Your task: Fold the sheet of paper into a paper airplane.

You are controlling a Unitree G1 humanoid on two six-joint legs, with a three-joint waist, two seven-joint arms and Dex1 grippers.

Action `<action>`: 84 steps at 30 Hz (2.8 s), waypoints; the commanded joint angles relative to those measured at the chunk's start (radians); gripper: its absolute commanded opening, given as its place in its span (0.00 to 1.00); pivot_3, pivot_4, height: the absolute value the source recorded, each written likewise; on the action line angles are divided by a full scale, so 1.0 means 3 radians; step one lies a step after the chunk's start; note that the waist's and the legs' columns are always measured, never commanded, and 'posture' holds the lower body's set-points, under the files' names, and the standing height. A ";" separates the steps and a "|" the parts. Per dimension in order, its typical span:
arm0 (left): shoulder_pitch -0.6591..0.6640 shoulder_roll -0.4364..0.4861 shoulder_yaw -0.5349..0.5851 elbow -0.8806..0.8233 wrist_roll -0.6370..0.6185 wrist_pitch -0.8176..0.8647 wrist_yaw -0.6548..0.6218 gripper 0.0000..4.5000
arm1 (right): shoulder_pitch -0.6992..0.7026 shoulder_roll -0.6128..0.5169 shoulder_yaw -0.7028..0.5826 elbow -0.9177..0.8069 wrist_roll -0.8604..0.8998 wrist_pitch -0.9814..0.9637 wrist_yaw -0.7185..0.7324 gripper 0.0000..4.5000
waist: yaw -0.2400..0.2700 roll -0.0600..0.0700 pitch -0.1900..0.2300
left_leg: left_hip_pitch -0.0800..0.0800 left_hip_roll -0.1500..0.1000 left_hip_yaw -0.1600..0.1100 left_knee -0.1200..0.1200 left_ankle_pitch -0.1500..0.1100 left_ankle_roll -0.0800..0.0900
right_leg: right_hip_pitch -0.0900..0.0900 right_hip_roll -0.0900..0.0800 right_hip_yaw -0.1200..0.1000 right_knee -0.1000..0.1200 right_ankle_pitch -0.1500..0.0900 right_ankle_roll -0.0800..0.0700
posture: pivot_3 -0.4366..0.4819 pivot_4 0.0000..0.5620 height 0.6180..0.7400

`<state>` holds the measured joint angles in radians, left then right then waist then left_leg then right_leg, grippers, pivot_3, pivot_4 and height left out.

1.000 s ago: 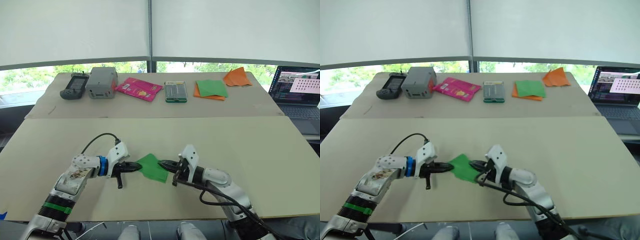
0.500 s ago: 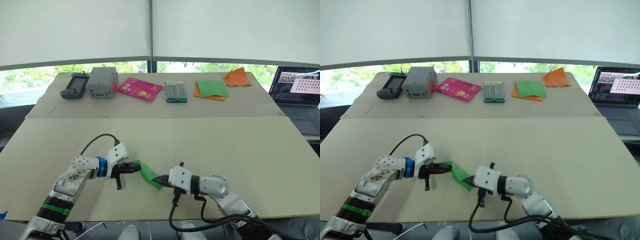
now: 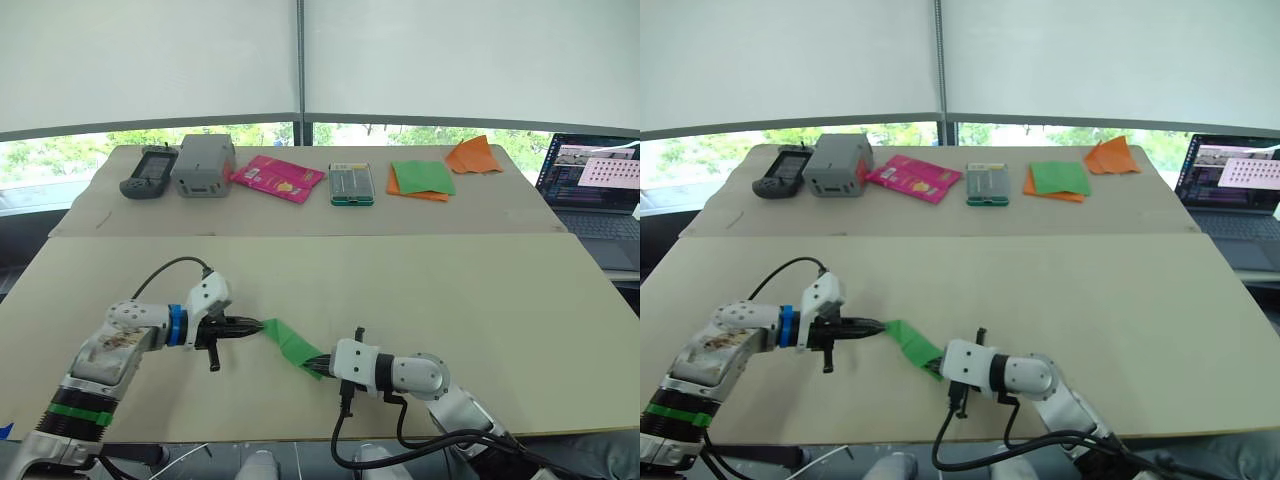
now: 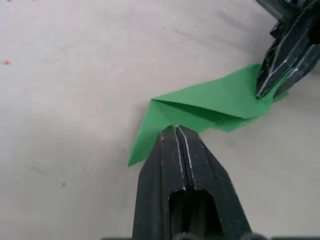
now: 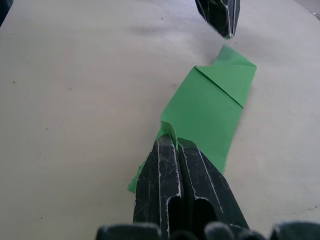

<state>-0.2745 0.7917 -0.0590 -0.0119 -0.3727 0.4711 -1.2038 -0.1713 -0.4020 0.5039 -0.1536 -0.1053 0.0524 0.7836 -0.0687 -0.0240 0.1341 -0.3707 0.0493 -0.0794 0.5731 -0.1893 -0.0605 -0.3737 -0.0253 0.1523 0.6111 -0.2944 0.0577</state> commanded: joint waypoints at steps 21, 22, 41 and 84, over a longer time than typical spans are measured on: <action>-0.0165 -0.0391 -0.0501 0.0205 0.0445 -0.0485 0.0116 0.00 | 0.0023 -0.0006 -0.0003 -0.0045 -0.0050 0.0187 -0.0004 0.01 | 0.0008 -0.0005 -0.0003 | 0.0006 -0.0001 0.0000 0.0001 0.0001 0.0001 | 0.0008 0.0001 0.0000 0.0000 0.0000 0.0000 | 0.48 0.27 1.00; -0.0160 -0.0392 -0.0529 0.0223 0.0480 -0.0524 0.0106 0.00 | 0.0020 -0.0002 -0.0011 -0.0070 -0.0039 0.0220 -0.0001 0.01 | 0.0008 -0.0005 -0.0003 | 0.0006 -0.0001 0.0000 0.0001 0.0001 0.0001 | 0.0008 0.0001 0.0000 0.0000 0.0000 0.0000 | 0.48 0.27 1.00; -0.0101 -0.0442 -0.0711 0.0392 0.0778 -0.0832 0.0134 0.00 | 0.0014 0.0211 -0.0564 -0.1061 0.0788 0.1292 -0.0079 0.38 | 0.0044 0.0002 -0.0009 | 0.0005 -0.0001 0.0000 0.0002 0.0001 0.0002 | 0.0010 0.0001 0.0000 0.0002 0.0000 0.0000 | 0.48 0.27 1.00; 0.0020 -0.0400 -0.0641 0.0259 0.0792 -0.0799 0.0192 0.00 | -0.0202 0.0159 0.0022 -0.0248 0.0520 0.2543 -0.0395 0.00 | 0.0064 0.0019 -0.0064 | 0.0006 -0.0001 0.0001 0.0002 0.0001 0.0002 | 0.0010 0.0000 0.0000 0.0002 0.0000 0.0000 | 0.48 0.27 1.00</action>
<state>-0.2819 0.6566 -0.2358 0.0531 -0.1612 0.2181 -1.1473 -0.2811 -0.3166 0.4917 -0.2716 0.0596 0.7339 0.6645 -0.0496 -0.0184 0.1150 -0.3689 0.0491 -0.0792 0.5737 -0.1890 -0.0601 -0.3709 -0.0252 0.1521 0.6115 -0.2946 0.0574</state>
